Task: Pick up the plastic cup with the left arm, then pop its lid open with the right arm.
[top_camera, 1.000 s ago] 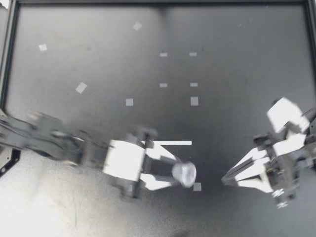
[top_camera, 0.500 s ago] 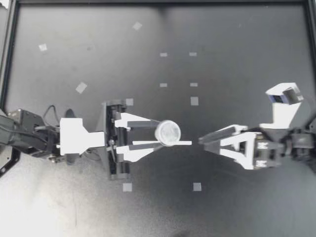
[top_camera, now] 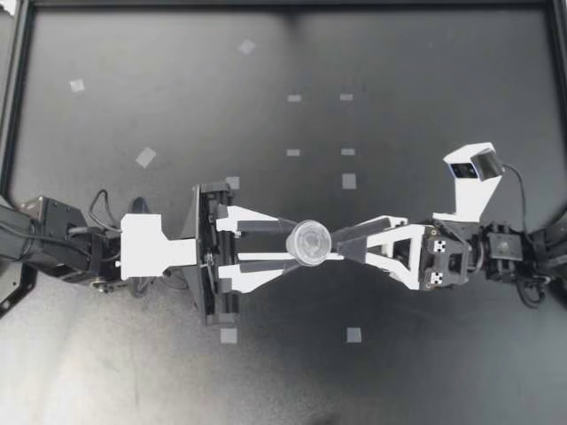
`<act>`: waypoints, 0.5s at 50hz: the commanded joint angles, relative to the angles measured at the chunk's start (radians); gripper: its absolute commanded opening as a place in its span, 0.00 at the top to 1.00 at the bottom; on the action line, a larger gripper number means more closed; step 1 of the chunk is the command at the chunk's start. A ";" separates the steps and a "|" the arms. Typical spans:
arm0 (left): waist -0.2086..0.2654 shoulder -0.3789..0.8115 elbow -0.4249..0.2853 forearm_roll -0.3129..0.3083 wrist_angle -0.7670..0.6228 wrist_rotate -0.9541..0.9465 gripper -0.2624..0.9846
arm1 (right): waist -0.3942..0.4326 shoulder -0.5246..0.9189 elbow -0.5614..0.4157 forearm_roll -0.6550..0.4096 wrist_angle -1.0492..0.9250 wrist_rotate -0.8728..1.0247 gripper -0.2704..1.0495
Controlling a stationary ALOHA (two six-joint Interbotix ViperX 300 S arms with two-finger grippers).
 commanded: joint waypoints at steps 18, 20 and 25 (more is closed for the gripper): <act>0.002 -0.012 -0.008 0.000 0.028 -0.011 0.75 | -0.063 -0.299 0.028 -0.100 0.011 -0.285 0.23; 0.003 -0.014 -0.008 0.000 0.031 -0.015 0.75 | -0.077 -0.333 0.043 -0.101 0.026 -0.341 0.23; 0.003 -0.020 -0.012 0.002 0.041 -0.028 0.75 | -0.097 -0.431 0.080 -0.129 0.129 -0.569 0.23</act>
